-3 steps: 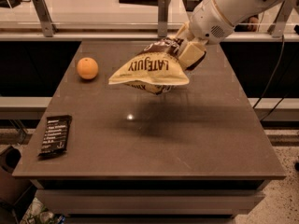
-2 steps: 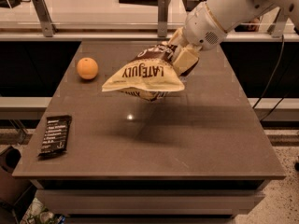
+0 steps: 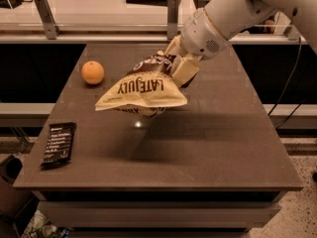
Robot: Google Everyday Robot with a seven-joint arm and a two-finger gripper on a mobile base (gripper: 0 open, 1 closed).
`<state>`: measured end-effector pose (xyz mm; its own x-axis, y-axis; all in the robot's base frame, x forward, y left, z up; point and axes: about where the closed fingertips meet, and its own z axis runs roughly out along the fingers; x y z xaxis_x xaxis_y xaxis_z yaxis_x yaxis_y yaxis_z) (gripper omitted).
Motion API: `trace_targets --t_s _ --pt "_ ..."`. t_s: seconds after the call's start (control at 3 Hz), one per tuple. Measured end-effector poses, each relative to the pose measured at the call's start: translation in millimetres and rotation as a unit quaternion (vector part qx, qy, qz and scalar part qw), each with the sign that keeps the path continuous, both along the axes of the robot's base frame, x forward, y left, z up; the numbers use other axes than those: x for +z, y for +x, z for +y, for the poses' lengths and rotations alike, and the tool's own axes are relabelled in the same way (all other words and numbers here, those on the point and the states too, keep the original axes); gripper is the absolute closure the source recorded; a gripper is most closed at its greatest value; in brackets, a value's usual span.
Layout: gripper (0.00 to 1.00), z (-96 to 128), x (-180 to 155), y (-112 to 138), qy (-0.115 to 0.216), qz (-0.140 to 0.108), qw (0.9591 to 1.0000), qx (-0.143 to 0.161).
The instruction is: Move brown chip bag near rxbar chocolate
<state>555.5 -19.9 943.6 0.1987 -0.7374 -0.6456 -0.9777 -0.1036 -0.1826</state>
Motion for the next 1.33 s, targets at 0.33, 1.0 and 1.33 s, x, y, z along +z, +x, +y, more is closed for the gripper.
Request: trace_targets --t_s 0.33,1.0,1.33 --pt "1.00 10 2 -10 -0.006 0.016 0.9998 0.003" --pt "0.82 34 10 -36 -0.029 0.057 0.9979 0.012" --pt "0.57 36 10 -35 -0.027 0.056 0.9980 0.011"
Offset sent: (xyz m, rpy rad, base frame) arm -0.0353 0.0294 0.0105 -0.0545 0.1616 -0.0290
